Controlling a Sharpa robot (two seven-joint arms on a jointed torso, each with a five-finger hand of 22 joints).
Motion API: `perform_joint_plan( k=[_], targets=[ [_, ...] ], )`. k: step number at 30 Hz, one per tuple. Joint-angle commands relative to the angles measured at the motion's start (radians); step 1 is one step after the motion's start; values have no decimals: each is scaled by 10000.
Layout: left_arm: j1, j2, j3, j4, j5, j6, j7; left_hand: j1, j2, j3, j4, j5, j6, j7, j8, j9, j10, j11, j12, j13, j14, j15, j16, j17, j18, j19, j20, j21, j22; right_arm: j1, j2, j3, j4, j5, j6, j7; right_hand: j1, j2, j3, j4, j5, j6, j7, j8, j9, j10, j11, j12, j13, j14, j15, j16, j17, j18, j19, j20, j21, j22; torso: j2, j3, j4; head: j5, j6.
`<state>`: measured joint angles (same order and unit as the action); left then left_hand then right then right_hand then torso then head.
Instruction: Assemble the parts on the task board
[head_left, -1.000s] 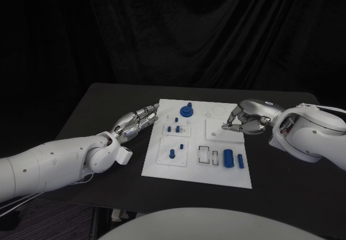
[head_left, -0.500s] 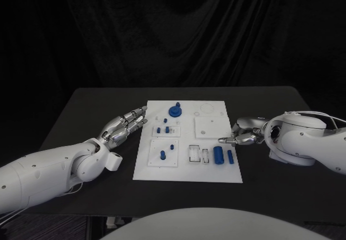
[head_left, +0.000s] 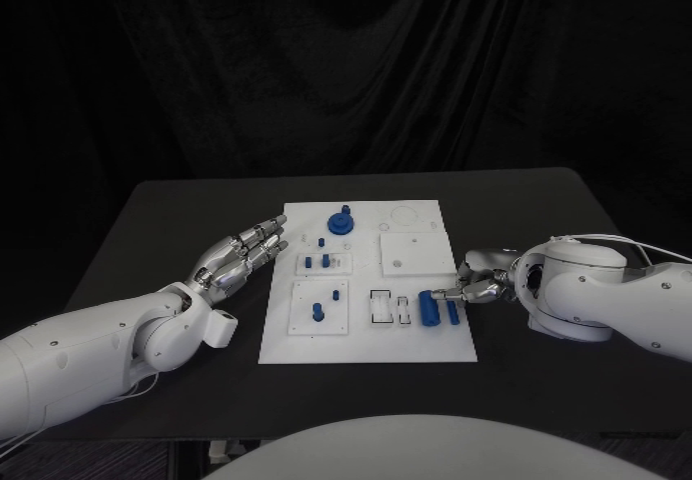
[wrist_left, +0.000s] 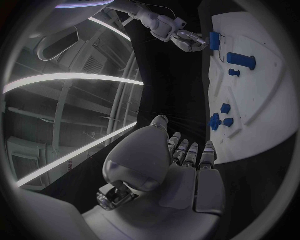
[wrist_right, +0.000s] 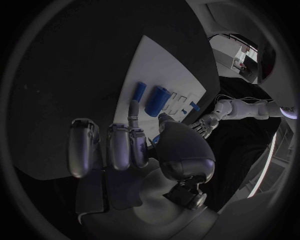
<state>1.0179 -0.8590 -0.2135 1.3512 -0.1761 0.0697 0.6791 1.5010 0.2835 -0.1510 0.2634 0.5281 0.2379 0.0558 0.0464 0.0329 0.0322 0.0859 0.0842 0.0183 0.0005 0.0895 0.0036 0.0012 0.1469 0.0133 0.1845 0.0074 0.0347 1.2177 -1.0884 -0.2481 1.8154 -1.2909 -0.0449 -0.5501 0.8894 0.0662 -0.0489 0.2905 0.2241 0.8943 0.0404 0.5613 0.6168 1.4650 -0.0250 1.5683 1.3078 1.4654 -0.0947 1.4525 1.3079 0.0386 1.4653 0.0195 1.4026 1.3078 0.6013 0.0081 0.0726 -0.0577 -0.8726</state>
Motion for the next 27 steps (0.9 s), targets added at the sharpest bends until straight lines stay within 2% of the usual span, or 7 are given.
perform_joint_plan(
  k=[1, 7, 16, 27],
  targets=[
    [-21, 20, 9, 10, 14, 144, 785, 107, -20, 60, -9, 64, -18, 56, 18, 9, -23, 5, 31, 6, -5, 58, -36, -12, 191, 24, 70, 52, 15, -60, 8, 3, 42, 102, -416, -150, 42, 72, -64, 7, 12, -48, 21, -7, -8, 1058, -35, 25, 2630, 772, -33, -8, 878, -38, 662, -90, -11, 2178, -3, 5, -2, -5, 0],
    [-27, 25, 9, -3, 14, 184, 731, 116, -19, 71, -17, 72, -10, 74, 21, 10, -23, 4, 31, 6, -5, 64, -36, -12, 193, 26, 75, 54, 18, -96, 38, 3, 92, 122, -672, -10, 146, 92, -87, 2, 46, -23, 4, -4, -15, 1058, -51, 25, 2630, 774, -21, 13, 897, -45, 664, -82, 33, 2186, -4, 2, 10, 1, 0],
    [-49, 34, 9, -41, 14, 268, 620, 134, -16, 94, -35, 83, -5, 102, 24, 11, -24, 11, 31, 6, -5, 73, -36, -12, 197, 29, 88, 56, 22, -135, 109, 3, 171, 129, -787, 23, 284, 127, -165, 13, 56, 80, -24, 44, -9, 1058, -72, 25, 2630, 795, -35, 109, 1006, -66, 682, -86, 168, 2215, -3, -3, 7, 64, 0],
    [-127, 25, 9, -53, 13, 353, 507, 204, -9, 193, -118, 122, -1, 179, 28, 11, -31, 43, 21, 4, -5, 107, -36, -12, 208, 35, 133, 59, 27, -244, 358, 3, 62, 130, -597, -19, 329, 156, -269, 21, -29, 37, -17, 11, -30, 1058, -71, 25, 2630, 769, -40, 36, 873, -39, 640, -89, 66, 2179, -3, -2, 7, 104, 0]
  ],
)
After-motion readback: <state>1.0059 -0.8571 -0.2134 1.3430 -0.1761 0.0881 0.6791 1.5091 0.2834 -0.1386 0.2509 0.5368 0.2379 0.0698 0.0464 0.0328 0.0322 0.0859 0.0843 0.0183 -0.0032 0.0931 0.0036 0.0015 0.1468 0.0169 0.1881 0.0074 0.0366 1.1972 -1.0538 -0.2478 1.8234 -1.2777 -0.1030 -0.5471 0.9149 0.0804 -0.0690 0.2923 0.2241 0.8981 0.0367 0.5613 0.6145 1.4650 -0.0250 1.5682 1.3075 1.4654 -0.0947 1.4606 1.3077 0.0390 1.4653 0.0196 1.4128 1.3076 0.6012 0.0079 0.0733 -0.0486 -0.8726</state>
